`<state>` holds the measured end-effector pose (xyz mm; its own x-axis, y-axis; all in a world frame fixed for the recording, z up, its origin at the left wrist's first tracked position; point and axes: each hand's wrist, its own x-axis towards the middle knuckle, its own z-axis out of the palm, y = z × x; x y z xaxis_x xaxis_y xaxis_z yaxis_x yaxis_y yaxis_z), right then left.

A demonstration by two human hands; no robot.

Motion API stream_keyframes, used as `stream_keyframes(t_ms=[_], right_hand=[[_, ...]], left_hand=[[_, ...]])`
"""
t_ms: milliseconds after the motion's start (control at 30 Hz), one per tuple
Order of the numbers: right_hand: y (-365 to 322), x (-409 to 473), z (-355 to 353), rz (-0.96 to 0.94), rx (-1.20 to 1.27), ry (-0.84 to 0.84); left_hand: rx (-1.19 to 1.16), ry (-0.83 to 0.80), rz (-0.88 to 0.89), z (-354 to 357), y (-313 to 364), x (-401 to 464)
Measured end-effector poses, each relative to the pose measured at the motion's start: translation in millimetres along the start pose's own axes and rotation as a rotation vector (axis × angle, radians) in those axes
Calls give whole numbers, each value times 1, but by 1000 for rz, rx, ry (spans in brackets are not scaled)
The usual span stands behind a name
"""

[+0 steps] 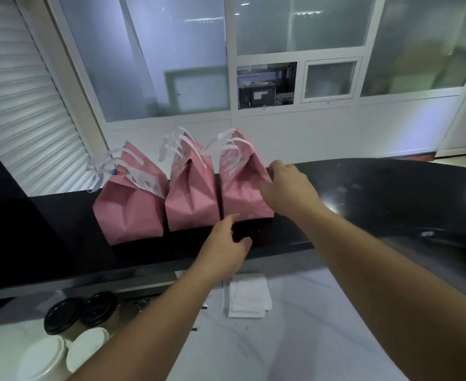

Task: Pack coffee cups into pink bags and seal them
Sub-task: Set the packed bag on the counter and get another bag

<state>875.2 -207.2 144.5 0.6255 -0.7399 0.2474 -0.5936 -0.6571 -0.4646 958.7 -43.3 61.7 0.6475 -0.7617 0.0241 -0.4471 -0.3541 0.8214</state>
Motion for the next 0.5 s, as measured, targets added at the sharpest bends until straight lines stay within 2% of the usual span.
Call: stream_keyframes(t_ms=[167,267,500], right_hand=[[15,-58,6,110,-48,23],[25,-101,9,200,-44,94],[52,-238,32,474,-129,108]], left_hand=[[32,-87,77,12,-4,-13],[68,-146,151,21,-6,-24],[243,-339,331,69,-35,-83]])
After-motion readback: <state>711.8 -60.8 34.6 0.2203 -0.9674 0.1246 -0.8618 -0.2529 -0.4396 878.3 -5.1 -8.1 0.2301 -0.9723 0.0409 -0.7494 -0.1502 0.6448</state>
